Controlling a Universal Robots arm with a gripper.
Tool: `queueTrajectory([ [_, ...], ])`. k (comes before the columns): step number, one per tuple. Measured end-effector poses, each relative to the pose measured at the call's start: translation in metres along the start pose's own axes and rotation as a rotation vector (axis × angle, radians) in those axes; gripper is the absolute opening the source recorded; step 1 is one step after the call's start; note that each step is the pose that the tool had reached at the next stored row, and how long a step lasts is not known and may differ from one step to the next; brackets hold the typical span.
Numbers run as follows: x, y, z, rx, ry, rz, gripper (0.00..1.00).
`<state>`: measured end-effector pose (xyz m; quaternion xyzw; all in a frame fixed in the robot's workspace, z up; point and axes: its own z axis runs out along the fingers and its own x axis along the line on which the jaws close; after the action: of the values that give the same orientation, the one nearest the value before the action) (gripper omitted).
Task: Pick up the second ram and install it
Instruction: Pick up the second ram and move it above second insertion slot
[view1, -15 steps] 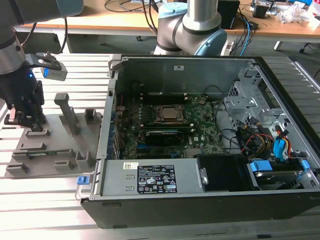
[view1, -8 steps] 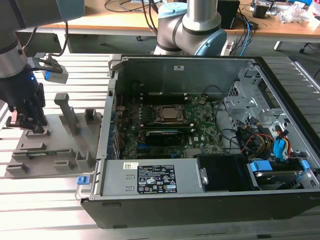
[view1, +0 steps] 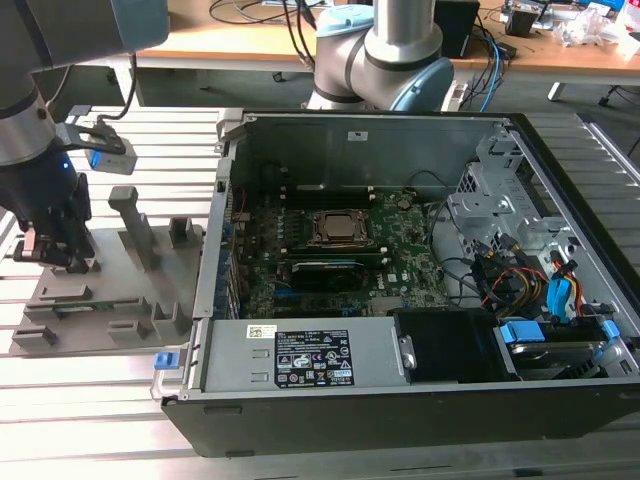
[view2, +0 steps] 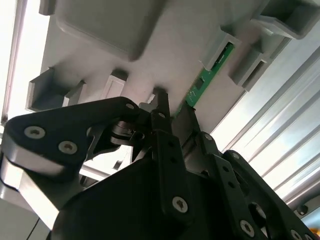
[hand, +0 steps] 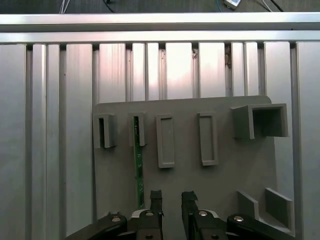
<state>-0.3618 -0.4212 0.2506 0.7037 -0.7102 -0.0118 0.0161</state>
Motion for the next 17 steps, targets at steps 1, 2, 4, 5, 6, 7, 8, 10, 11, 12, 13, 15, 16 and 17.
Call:
queueTrajectory([
  [1,0.0029,0.0002,0.0008,0.0001,-0.0001,0.0,0.3],
  [2,0.0054,0.0003,0.0018,0.0001,-0.0001,0.0,0.3],
  [4,0.0115,0.0006,0.005,0.0,0.0,0.0,0.3],
  [5,0.0152,0.0008,0.0075,0.0002,-0.0001,0.0,0.3],
  [6,0.0184,0.001,0.0103,0.0005,-0.0001,0.0,0.3],
  [7,0.023,0.0009,0.0151,0.0008,-0.0002,0.002,0.3],
  [8,0.0255,0.0006,0.0187,0.0009,-0.0003,0.002,0.3],
  [10,0.0256,-0.0002,0.0276,0.0007,-0.0014,0.002,0.3],
  [11,0.0255,-0.0004,0.0321,0.0007,-0.0022,0.002,0.3],
  [12,0.0255,-0.0005,0.0362,0.0006,-0.0023,0.002,0.3],
  [13,0.0255,-0.0007,0.0401,0.0006,-0.0025,0.002,0.3],
  [15,0.0254,-0.0011,0.049,0.0006,-0.0035,0.002,0.3],
  [16,0.0254,-0.0012,0.0514,0.0007,-0.0041,0.002,0.3],
  [17,0.0254,-0.0012,0.0524,0.0007,-0.0045,0.002,0.3],
])
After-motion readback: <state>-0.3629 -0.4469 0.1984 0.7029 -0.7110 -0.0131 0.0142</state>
